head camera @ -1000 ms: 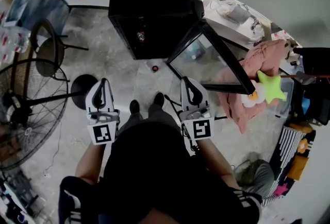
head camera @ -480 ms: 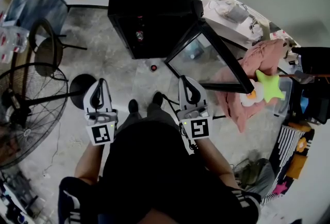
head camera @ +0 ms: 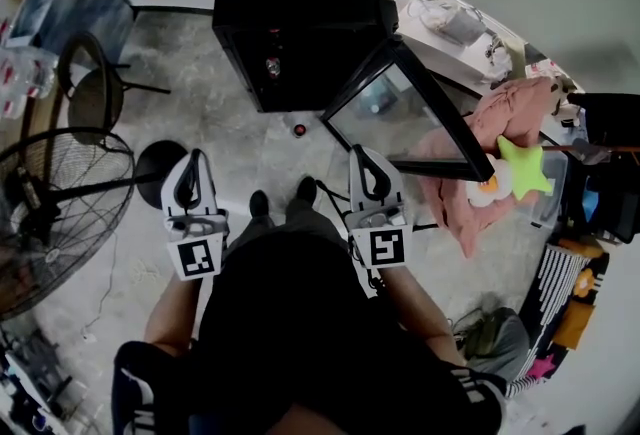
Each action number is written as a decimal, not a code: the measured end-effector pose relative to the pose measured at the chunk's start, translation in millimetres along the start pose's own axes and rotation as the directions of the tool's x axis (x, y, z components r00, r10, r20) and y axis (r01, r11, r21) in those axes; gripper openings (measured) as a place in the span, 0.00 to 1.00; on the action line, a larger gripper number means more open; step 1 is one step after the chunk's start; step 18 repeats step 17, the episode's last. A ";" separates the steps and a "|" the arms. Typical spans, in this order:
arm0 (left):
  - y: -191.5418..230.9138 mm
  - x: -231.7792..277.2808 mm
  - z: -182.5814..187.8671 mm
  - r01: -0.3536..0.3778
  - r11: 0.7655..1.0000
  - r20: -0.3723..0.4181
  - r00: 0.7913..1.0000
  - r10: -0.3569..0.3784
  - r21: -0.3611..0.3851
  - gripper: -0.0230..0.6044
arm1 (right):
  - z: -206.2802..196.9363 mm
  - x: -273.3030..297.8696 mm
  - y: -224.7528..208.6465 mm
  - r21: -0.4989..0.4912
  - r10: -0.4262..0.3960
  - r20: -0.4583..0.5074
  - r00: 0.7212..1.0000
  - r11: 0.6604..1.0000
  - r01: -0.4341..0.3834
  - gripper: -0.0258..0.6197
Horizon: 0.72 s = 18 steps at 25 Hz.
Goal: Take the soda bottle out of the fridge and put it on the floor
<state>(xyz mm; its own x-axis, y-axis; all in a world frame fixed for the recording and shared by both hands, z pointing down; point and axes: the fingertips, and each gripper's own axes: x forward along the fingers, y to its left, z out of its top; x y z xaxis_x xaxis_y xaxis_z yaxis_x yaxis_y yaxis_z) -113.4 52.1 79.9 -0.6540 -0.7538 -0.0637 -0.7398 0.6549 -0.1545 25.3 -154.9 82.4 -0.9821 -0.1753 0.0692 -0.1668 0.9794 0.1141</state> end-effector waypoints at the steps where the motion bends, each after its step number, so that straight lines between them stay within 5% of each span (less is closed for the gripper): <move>1: 1.0 0.2 0.3 -0.002 1.000 0.001 1.000 0.002 0.001 0.07 | -0.8 0.2 0.1 -0.001 -0.001 -0.002 1.000 1.000 0.001 0.07; 18: 5.3 0.5 -2.8 -0.003 1.000 -0.005 1.000 0.003 -0.008 0.07 | -5.4 6.2 1.8 -0.012 -0.005 -0.031 1.000 1.000 0.005 0.07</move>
